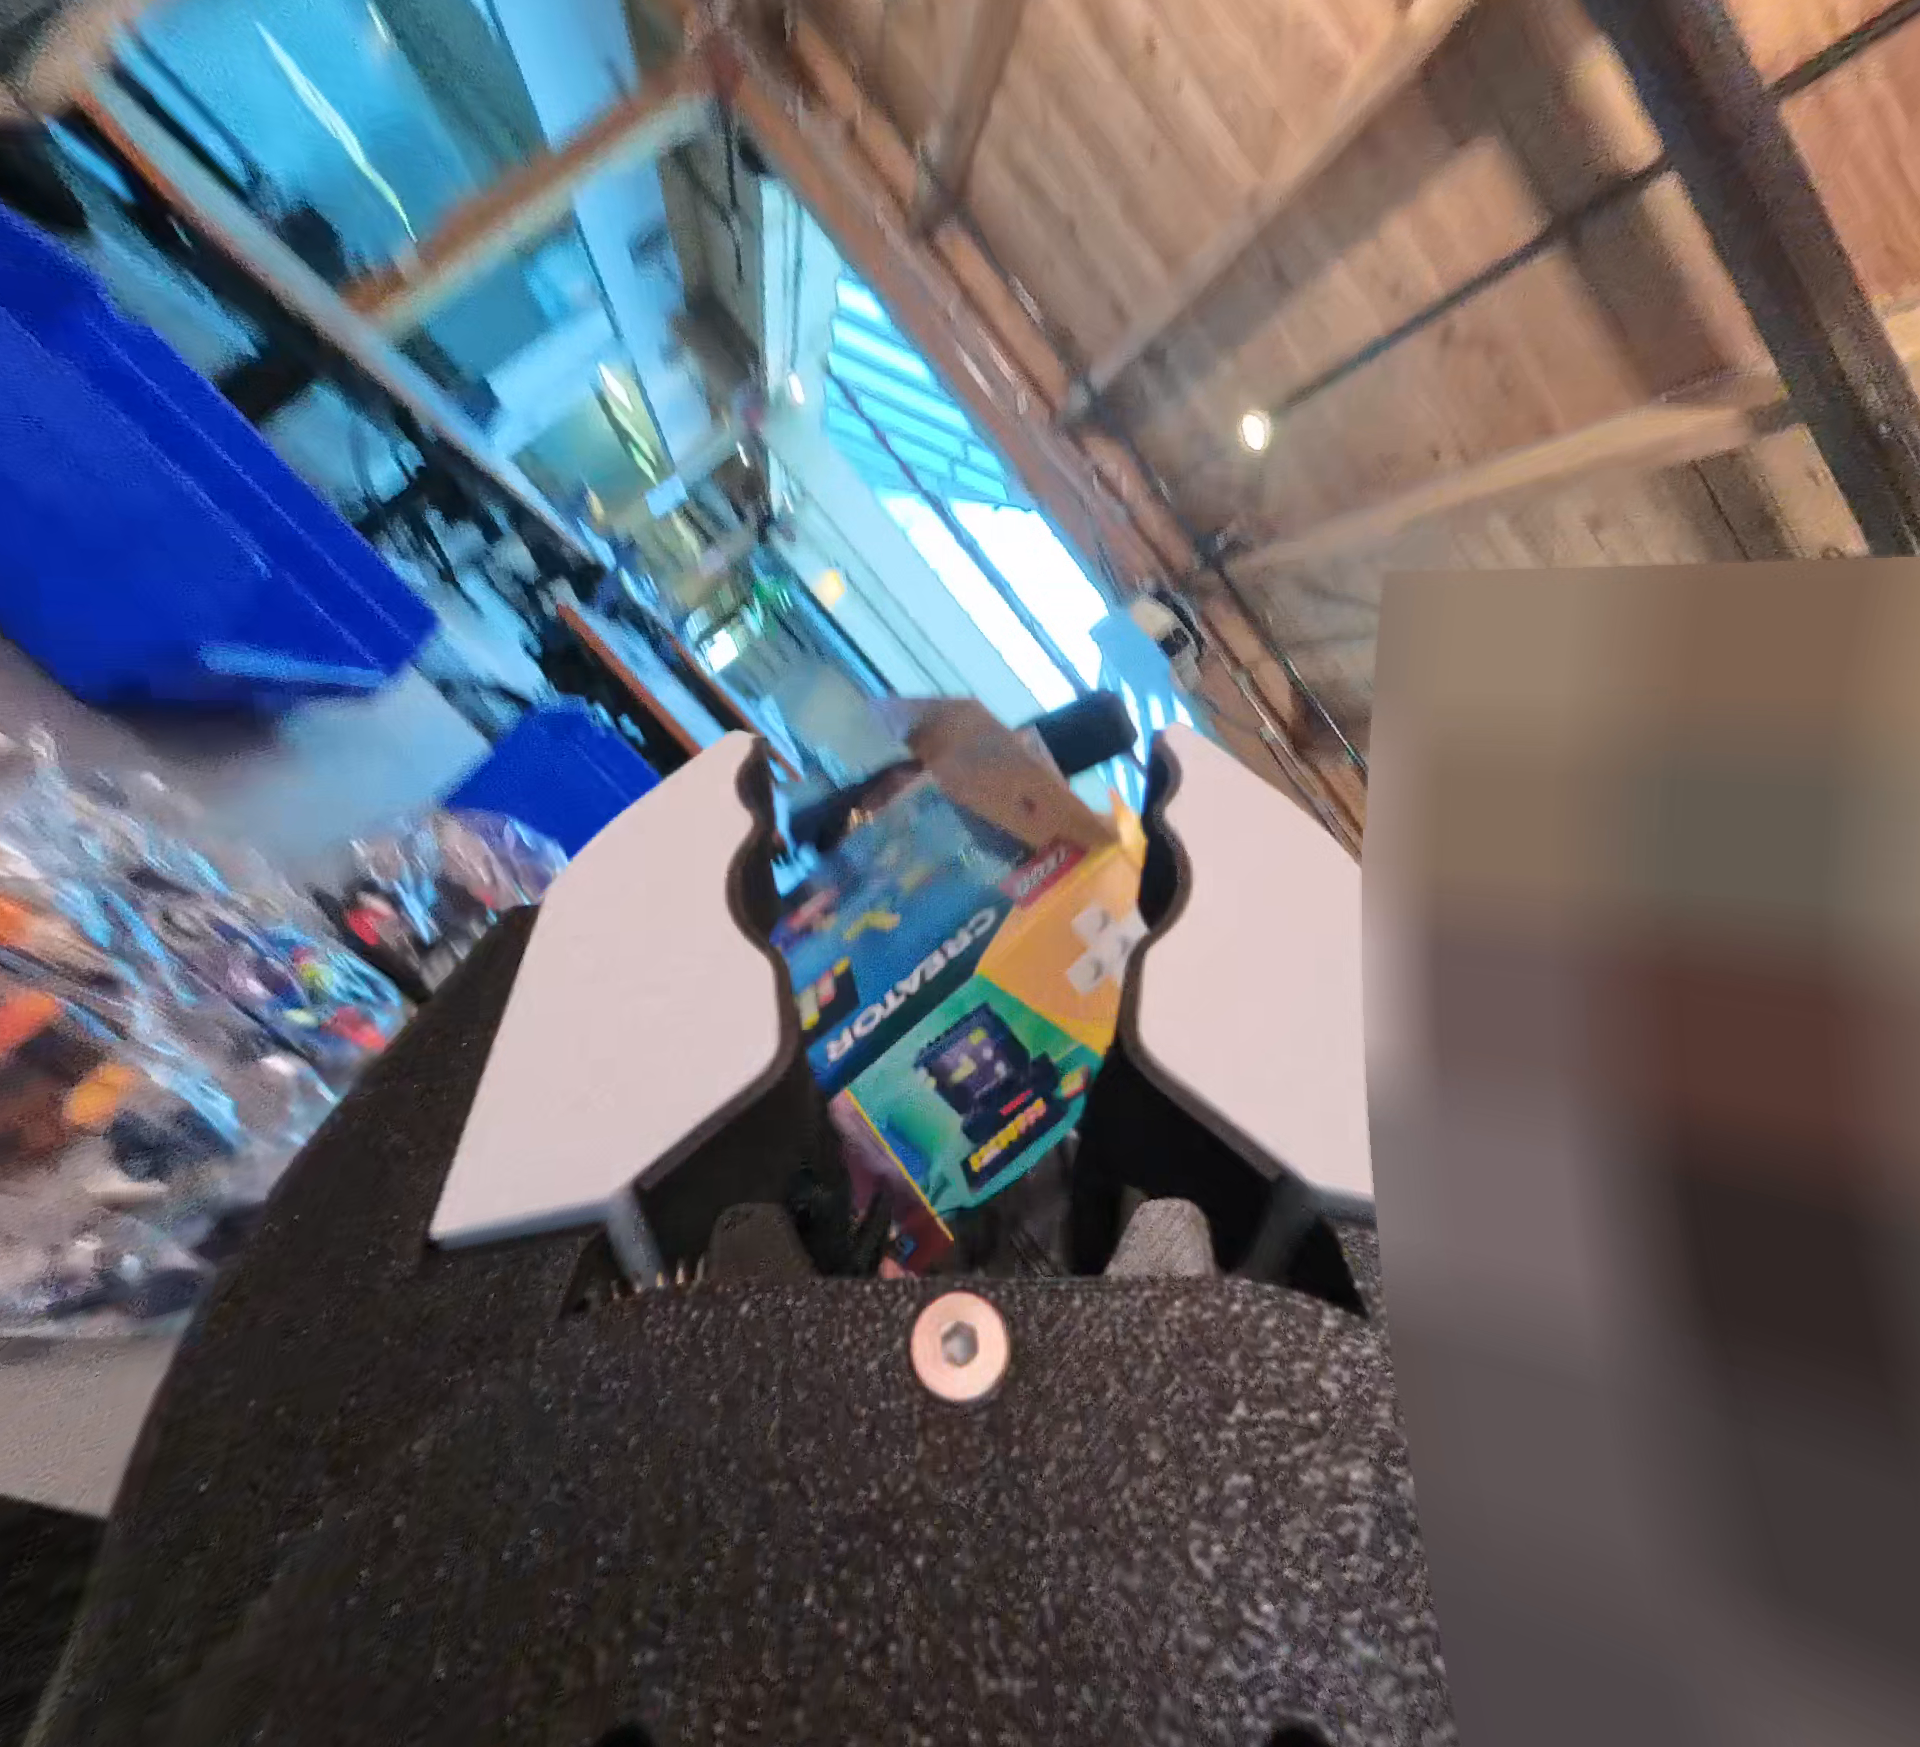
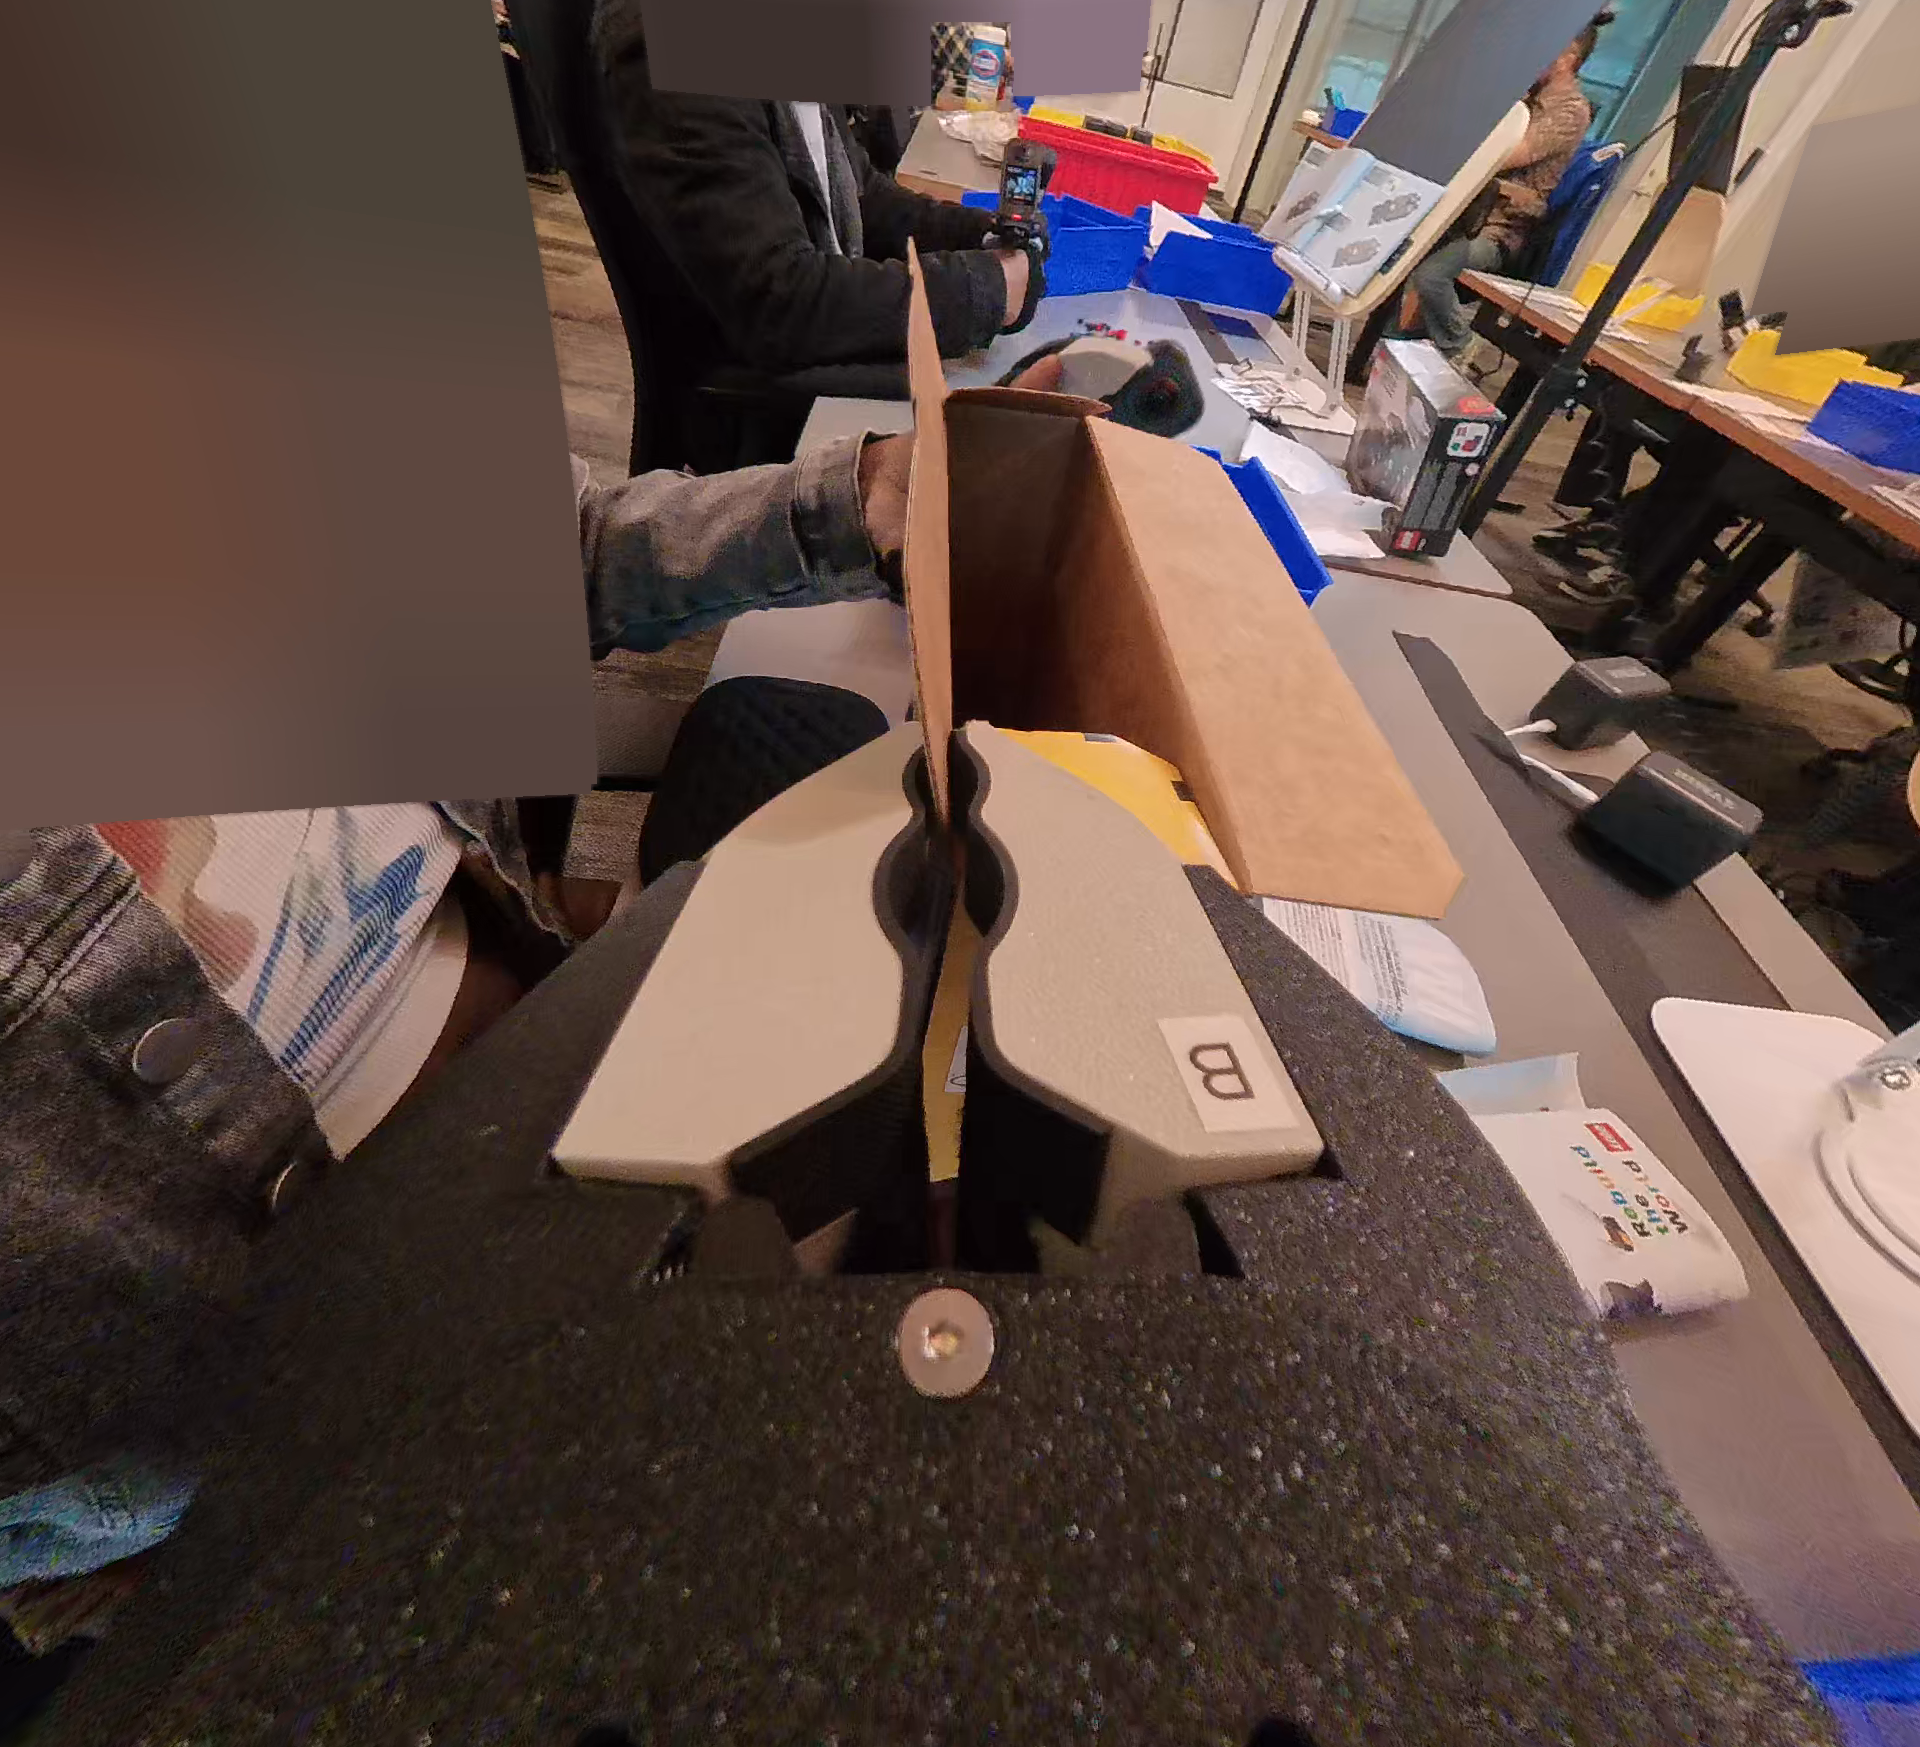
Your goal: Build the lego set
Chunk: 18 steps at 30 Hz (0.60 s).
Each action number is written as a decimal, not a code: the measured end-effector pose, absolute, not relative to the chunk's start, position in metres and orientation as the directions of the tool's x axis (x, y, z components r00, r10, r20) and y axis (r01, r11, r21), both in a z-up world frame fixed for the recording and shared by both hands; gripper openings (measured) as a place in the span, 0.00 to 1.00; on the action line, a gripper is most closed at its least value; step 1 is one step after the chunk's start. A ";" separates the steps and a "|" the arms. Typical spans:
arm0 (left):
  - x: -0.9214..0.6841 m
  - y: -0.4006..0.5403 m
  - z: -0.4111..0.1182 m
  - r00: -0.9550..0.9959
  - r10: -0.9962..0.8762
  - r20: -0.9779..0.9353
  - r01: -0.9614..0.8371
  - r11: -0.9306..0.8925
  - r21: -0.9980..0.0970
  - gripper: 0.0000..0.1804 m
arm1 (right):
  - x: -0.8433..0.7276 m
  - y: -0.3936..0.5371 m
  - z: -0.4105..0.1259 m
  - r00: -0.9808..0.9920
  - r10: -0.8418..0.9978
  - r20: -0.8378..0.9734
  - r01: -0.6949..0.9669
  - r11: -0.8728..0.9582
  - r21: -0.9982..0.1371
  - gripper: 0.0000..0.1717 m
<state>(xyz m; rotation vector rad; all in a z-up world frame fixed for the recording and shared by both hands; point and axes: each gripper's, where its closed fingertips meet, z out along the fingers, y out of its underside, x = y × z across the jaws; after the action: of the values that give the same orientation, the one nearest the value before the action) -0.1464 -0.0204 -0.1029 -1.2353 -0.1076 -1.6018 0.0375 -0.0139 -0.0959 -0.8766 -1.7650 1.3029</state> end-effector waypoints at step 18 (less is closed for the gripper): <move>-0.087 -0.072 -0.048 0.410 -0.910 -0.068 0.282 0.198 -0.939 0.10 | 0.032 -0.014 -0.097 -0.437 0.896 0.081 0.153 0.163 -0.975 0.00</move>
<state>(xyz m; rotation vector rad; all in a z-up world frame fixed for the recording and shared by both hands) -0.0873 -0.0720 -0.0480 -1.0426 0.7482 -0.9527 0.0315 -0.0137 -0.0967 -1.0049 -1.7336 1.3310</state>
